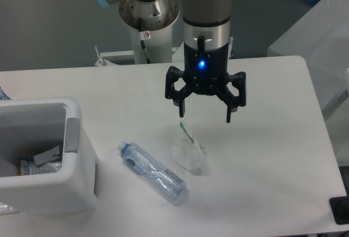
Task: Place the trash in the trash can
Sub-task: 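Move the open gripper over the crumpled clear plastic bag, then lower the gripper onto the plastic bag and close on it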
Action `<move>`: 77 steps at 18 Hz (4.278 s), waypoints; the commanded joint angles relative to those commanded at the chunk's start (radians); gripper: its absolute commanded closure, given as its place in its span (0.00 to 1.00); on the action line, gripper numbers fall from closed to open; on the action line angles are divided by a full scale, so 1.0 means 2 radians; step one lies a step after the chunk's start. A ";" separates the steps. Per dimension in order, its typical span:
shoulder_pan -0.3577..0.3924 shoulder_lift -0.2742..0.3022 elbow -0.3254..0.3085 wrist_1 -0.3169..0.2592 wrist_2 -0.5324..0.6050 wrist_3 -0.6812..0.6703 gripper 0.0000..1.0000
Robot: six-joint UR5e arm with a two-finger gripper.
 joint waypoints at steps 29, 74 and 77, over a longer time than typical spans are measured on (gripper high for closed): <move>0.040 -0.033 -0.070 0.026 -0.001 0.004 0.00; -0.002 -0.130 -0.200 0.170 0.044 -0.031 0.65; -0.002 -0.129 -0.198 0.170 0.043 -0.031 0.76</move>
